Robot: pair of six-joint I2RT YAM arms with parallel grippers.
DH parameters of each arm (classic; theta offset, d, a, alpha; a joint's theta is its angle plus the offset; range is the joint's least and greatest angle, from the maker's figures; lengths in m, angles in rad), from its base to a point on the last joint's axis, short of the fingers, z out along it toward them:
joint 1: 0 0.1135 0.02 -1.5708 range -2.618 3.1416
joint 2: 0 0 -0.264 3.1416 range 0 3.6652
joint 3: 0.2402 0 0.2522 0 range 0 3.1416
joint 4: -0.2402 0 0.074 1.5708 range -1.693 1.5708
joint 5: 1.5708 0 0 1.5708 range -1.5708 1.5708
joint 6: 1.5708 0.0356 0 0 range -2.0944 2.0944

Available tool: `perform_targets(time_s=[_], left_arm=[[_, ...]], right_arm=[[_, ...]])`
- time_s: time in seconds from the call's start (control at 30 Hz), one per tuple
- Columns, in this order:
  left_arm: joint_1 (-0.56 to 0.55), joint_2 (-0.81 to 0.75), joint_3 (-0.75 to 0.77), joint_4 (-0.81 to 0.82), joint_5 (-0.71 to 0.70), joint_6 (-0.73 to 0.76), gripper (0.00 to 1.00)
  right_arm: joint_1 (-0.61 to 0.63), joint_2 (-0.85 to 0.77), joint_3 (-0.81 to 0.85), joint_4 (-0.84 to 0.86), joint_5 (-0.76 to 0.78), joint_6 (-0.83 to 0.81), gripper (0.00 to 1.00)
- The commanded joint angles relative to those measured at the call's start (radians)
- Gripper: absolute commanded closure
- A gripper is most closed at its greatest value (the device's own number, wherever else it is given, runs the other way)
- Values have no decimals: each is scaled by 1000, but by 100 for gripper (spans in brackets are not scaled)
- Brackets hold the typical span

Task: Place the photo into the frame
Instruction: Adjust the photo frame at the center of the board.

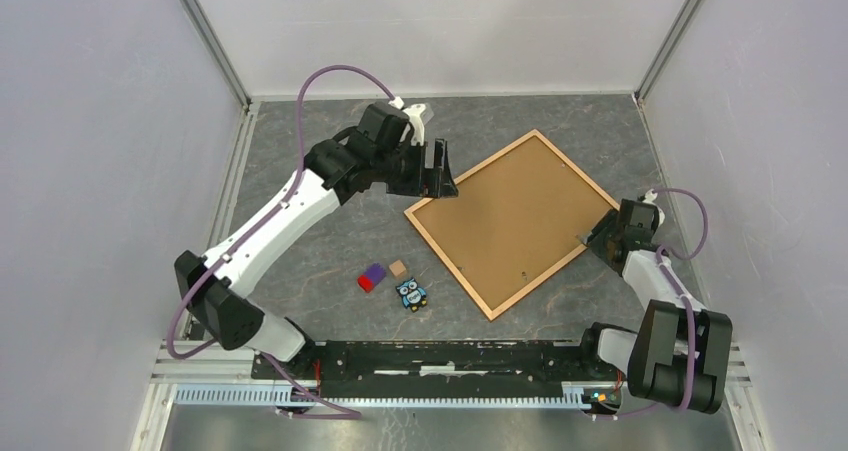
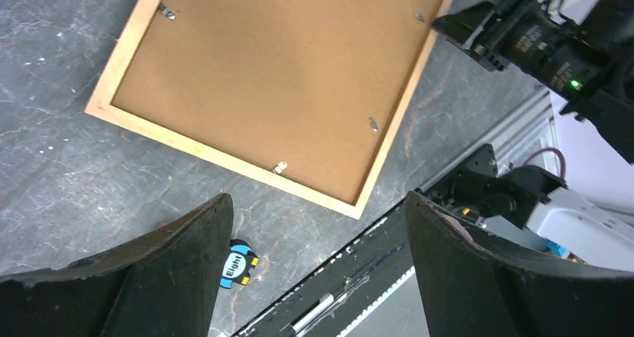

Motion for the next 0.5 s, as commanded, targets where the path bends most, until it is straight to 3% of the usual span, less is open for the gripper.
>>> perform_targets(time_s=[0.0, 0.13, 0.23, 0.4, 0.47], left_arm=[[38, 80, 58, -49, 14, 55, 9], [80, 152, 101, -80, 0, 71, 9], [102, 218, 148, -131, -70, 65, 9], [139, 334, 140, -141, -97, 37, 11], [148, 388, 157, -147, -114, 52, 12]], right_arm=[[-4, 46, -8, 98, 51, 1, 45], [-4, 118, 30, 104, 56, -41, 50], [-4, 143, 25, 123, 70, -80, 60], [-5, 182, 7, 200, 67, -200, 93], [-4, 222, 12, 253, 24, -260, 100]])
